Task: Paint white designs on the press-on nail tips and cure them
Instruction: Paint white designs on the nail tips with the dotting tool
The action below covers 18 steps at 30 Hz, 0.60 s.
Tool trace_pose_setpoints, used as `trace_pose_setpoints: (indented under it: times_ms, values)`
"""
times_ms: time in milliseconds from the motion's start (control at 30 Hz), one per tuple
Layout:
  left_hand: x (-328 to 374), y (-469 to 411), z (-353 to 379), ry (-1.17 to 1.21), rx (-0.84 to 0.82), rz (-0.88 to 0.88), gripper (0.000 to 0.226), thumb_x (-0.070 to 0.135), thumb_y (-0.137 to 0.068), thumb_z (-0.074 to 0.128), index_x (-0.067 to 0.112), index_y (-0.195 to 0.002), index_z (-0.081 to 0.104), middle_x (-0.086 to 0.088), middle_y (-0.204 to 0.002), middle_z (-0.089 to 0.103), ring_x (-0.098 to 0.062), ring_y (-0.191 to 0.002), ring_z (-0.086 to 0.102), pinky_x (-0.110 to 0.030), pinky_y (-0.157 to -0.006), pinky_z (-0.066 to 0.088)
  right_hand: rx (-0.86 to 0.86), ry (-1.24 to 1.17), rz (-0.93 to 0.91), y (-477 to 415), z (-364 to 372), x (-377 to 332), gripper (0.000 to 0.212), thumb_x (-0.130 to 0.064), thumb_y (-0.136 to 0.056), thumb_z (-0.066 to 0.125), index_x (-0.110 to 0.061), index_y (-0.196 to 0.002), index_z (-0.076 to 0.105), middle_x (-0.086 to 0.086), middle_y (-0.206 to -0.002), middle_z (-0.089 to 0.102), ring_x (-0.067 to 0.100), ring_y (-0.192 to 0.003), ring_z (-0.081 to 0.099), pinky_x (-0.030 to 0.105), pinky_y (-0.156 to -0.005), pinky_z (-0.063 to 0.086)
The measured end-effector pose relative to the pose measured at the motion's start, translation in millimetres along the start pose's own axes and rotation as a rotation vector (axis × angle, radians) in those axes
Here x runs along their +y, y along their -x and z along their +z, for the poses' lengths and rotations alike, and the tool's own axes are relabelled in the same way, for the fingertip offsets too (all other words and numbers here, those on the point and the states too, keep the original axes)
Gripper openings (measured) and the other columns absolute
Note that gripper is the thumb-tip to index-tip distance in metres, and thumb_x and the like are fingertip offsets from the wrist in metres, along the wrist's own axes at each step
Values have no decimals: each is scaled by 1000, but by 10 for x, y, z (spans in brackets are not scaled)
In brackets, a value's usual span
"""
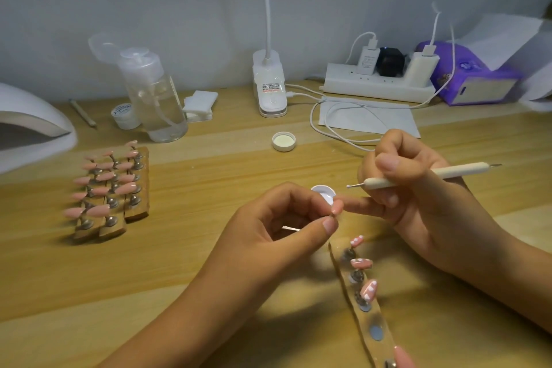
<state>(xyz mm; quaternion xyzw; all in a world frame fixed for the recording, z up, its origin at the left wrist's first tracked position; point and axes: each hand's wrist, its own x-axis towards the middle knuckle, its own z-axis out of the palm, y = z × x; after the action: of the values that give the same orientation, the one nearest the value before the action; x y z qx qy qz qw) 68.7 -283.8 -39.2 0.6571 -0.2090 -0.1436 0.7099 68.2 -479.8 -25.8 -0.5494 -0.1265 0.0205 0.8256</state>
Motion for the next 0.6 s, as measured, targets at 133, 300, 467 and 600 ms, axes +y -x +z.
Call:
trace_pose_setpoints:
  times_ms: [133, 300, 467, 600]
  values:
    - [37, 8, -5, 3, -32, 5, 10, 17, -81, 66, 19, -86, 75, 8, -74, 68, -4, -69, 59, -14, -66, 46, 14, 1, 1, -15, -4, -14, 15, -18, -74, 72, -20, -70, 57, -1, -59, 45, 6, -54, 49, 34, -73, 58]
    - [43, 11, -6, 21, -30, -8, 15, 17, -81, 65, 15, -90, 76, 6, -71, 67, -4, -64, 58, -15, -65, 46, -22, -5, -8, -4, -7, -1, 14, -14, -78, 62, -17, -68, 53, -2, -62, 49, 6, -58, 54, 31, -72, 57]
    - [30, 9, 1, 19, -15, -40, 15, 22, -75, 72, 21, -89, 77, 4, -76, 72, -5, -68, 62, -15, -67, 50, 12, 7, 1, -11, 6, 6, 21, -17, -78, 64, -20, -61, 52, -1, -57, 43, 5, -54, 49, 30, -65, 58]
    - [14, 4, 3, -12, -8, -46, 17, 25, -74, 74, 22, -90, 77, 1, -80, 73, -5, -72, 62, -17, -70, 51, 17, 4, 13, -11, 12, 14, 20, -16, -77, 65, -19, -62, 52, 0, -58, 42, 6, -53, 47, 31, -65, 58]
